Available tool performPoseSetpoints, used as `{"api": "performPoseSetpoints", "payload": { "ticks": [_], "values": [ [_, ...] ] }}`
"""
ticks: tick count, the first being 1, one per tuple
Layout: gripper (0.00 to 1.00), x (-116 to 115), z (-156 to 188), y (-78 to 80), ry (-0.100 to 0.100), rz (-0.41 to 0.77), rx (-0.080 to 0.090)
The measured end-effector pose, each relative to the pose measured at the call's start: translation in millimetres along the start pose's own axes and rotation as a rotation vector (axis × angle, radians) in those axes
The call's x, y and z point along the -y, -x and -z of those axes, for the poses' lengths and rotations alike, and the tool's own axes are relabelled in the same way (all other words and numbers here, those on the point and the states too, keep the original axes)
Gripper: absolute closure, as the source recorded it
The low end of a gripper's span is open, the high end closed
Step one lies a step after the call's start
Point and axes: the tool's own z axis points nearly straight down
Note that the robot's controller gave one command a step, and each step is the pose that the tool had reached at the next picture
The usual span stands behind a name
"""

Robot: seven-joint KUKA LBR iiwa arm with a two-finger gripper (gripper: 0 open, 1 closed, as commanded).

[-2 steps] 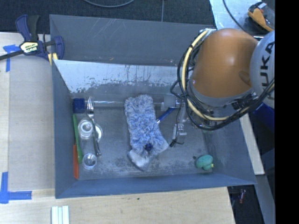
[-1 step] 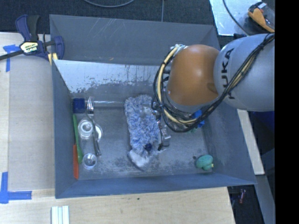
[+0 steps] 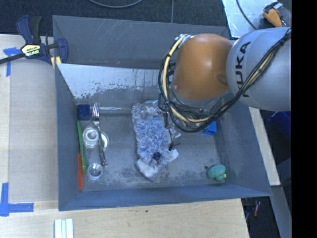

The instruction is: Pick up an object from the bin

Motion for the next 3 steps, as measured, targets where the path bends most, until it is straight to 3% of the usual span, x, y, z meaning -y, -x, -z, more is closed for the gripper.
{"api": "performPoseSetpoints", "payload": {
  "ticks": [1, 2, 3],
  "values": [
    [0.0, -3.1, -23.1, -3.2, 0.005, 0.206, -0.008],
    [0.0, 1.5, -88.9, 28.2, 0.0, 0.338, -0.006],
    [1.0, -0.7, -87.2, 28.9, 0.0, 0.584, -0.001]
  ]
}}
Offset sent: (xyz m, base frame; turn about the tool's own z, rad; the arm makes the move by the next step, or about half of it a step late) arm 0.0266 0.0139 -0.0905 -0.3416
